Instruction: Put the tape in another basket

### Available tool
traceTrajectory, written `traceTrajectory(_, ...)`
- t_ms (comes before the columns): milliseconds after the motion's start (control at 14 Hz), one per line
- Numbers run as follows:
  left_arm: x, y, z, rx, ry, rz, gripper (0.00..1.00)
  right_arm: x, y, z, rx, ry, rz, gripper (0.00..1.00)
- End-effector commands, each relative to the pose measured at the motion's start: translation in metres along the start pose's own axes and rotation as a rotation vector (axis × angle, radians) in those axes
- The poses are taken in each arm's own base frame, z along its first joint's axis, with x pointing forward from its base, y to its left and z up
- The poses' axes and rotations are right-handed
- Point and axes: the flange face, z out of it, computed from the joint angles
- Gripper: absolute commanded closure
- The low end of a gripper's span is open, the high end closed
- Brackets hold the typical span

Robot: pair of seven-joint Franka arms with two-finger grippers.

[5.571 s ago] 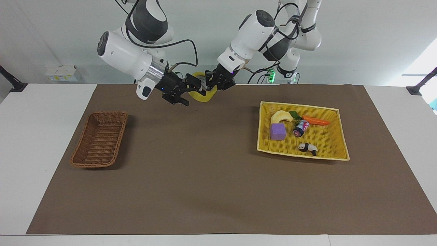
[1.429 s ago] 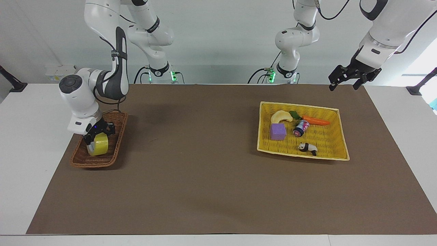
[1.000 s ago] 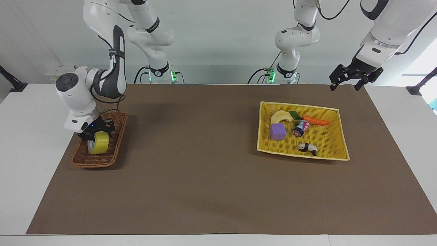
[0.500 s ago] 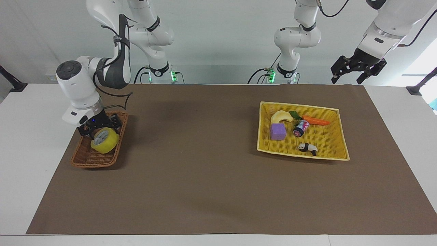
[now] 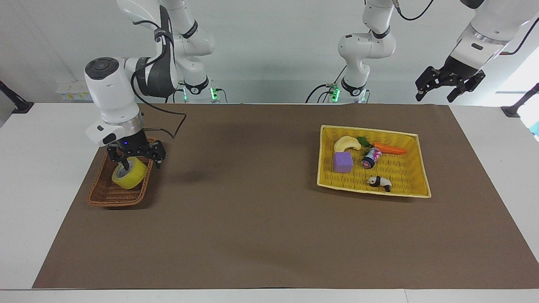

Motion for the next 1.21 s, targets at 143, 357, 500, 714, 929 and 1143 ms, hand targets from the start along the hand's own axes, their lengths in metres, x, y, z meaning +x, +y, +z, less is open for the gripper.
traceTrajectory(143,-0.003,0.0,-0.005,0.022,-0.006,0.011,0.0,-0.005,0.018,-0.091,-0.004,-0.063,0.142,0.0)
traceTrajectory(357,-0.003,0.0,-0.005,0.022,-0.006,0.011,0.0,-0.019,0.034,-0.152,0.009,-0.084,0.18,0.0)
traceTrajectory(500,-0.003,0.0,-0.005,0.022,-0.006,0.011,0.0,-0.034,0.051,-0.187,0.013,-0.068,0.205,0.0)
traceTrajectory(714,-0.003,0.0,-0.005,0.022,-0.006,0.011,0.0,-0.064,0.048,-0.219,0.016,-0.082,0.198,0.0)
traceTrajectory(929,-0.003,0.0,-0.005,0.022,-0.006,0.011,0.0,-0.074,0.044,-0.216,0.024,-0.115,0.186,0.0)
traceTrajectory(1143,-0.003,0.0,-0.005,0.021,-0.007,0.011,0.0,-0.071,0.043,-0.215,0.026,-0.107,0.183,0.0)
